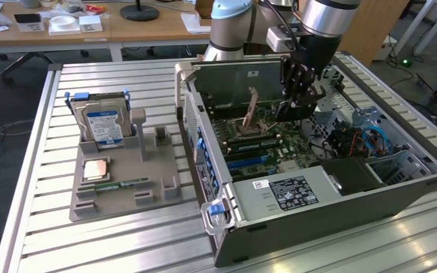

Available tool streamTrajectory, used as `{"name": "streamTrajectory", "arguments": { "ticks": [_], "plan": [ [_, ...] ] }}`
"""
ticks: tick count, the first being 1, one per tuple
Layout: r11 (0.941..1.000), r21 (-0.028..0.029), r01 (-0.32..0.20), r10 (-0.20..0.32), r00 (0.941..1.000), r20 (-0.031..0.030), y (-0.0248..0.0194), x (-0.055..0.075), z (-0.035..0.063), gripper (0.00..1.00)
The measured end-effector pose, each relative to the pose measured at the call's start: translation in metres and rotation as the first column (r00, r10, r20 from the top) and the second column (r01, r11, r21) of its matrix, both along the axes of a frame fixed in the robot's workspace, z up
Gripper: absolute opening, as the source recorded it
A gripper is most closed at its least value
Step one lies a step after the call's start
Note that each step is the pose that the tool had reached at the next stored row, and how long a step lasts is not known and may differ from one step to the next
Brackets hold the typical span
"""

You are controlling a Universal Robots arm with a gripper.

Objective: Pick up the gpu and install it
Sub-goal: 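Insert the gpu into the slot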

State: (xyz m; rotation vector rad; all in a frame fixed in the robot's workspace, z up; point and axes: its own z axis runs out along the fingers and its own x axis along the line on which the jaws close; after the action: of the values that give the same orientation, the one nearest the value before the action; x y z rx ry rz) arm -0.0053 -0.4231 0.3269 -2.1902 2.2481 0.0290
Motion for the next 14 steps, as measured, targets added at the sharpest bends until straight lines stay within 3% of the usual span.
{"name": "streamTrajectory", "arguments": {
  "ticks": [14],
  "plan": [
    [1.0000,0.0002,0.000,0.000,1.0000,0.0008,0.0000,-0.0024,-0.0001,0.26]
  ]
}}
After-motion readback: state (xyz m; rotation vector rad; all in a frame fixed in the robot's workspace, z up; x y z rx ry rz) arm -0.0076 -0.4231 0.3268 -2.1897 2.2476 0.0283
